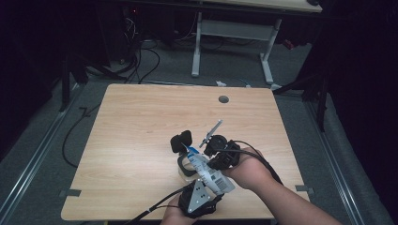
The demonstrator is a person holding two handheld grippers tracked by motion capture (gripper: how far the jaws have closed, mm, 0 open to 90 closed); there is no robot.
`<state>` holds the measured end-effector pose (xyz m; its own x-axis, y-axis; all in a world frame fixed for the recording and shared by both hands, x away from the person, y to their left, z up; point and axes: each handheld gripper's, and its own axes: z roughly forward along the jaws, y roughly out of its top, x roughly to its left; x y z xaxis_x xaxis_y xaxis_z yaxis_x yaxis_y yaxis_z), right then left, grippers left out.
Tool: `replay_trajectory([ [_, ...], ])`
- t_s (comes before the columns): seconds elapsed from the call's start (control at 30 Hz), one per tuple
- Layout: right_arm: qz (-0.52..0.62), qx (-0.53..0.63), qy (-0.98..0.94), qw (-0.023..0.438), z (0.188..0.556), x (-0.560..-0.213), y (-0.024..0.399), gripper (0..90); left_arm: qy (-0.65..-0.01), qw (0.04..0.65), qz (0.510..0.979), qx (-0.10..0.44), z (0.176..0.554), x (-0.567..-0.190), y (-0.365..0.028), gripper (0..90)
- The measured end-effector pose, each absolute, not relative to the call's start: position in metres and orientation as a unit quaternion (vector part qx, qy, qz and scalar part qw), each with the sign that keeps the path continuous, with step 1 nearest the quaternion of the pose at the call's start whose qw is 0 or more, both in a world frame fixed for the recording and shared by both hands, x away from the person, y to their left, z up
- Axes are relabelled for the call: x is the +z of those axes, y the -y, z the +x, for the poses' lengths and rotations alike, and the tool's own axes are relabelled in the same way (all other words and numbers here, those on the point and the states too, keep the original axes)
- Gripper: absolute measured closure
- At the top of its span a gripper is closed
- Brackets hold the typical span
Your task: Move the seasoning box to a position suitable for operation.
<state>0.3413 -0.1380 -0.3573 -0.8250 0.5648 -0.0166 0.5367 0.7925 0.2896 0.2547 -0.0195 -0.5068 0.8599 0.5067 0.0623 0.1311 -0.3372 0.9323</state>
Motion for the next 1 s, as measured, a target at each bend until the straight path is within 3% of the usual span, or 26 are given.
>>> replay_trajectory([
  [1.0, 0.29, 0.133, -0.946, 0.056, 0.3448, -0.3539, 0.1353, 89.6, -0.202, 0.544, 0.795, 0.175, 0.2553, -0.5011, 0.0223, 45.9],
])
